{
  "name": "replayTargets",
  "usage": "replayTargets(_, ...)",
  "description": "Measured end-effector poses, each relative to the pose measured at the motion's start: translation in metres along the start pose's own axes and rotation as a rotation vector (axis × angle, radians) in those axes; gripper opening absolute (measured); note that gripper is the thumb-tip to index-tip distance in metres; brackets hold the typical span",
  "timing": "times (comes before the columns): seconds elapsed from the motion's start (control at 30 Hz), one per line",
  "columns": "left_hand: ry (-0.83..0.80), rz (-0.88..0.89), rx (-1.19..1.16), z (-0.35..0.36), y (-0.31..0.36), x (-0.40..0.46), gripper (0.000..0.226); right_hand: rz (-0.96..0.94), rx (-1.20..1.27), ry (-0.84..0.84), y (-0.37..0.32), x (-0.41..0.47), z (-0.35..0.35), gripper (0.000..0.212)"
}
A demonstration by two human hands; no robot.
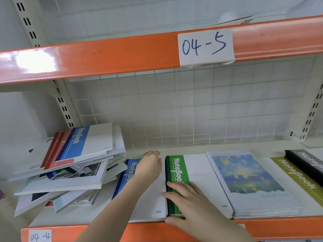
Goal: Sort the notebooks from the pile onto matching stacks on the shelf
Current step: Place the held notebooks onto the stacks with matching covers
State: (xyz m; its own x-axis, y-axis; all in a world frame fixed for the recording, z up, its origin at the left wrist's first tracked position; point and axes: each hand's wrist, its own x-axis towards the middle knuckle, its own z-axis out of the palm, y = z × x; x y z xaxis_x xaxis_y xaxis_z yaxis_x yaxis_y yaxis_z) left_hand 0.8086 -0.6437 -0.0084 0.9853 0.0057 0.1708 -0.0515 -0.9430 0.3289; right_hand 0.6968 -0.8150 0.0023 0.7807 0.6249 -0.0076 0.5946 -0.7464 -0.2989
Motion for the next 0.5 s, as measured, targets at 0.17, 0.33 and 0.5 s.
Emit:
replayTargets(0.17, 0.013, -0.038, 0.251, 0.0105, -0.0038, 0.0122, 0.033, 0.005, 0.069, 0.009, 0.0047, 0.0028, 0.0013, 0.064)
replayTargets(0.33, 0.070, -0.034, 0.327, 0.0137, -0.0014, 0.0104, 0.034, 0.004, 0.099, 0.017, 0.0063, 0.0049, 0.0020, 0.062)
replayTargets(0.5, 0.016, -0.059, 0.316, 0.0140, -0.0006, 0.0109, 0.029, -0.001, 0.080, 0.003, 0.0048, 0.0052, -0.0005, 0.062)
